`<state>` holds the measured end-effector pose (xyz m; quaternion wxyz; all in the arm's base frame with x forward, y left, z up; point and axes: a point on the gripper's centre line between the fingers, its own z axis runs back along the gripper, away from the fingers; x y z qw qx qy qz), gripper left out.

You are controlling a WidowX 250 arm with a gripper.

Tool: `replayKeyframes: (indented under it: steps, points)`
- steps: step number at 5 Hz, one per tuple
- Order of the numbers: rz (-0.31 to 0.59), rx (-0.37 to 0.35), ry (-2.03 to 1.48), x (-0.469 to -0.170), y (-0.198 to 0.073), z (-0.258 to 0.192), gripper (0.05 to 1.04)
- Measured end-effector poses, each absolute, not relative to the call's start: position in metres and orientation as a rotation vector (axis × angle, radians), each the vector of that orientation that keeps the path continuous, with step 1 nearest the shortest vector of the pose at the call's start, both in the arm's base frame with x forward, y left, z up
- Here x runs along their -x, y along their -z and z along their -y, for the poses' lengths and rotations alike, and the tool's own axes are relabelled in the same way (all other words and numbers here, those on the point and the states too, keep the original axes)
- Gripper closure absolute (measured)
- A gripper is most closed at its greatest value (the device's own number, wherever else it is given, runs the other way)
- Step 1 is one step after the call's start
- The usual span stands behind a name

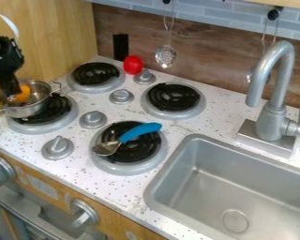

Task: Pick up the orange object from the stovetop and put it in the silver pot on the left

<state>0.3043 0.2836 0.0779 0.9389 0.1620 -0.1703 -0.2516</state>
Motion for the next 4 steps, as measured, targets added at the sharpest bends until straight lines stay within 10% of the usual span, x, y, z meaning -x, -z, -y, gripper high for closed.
replayKeyframes:
  steps: [3,4]
  points:
    - [0.438,-0.285,0.547,-0.322,-0.097,-0.258,0.171]
    - [0.496,-0.309,0.587,-0.322,-0.131,-0.243,0.073]
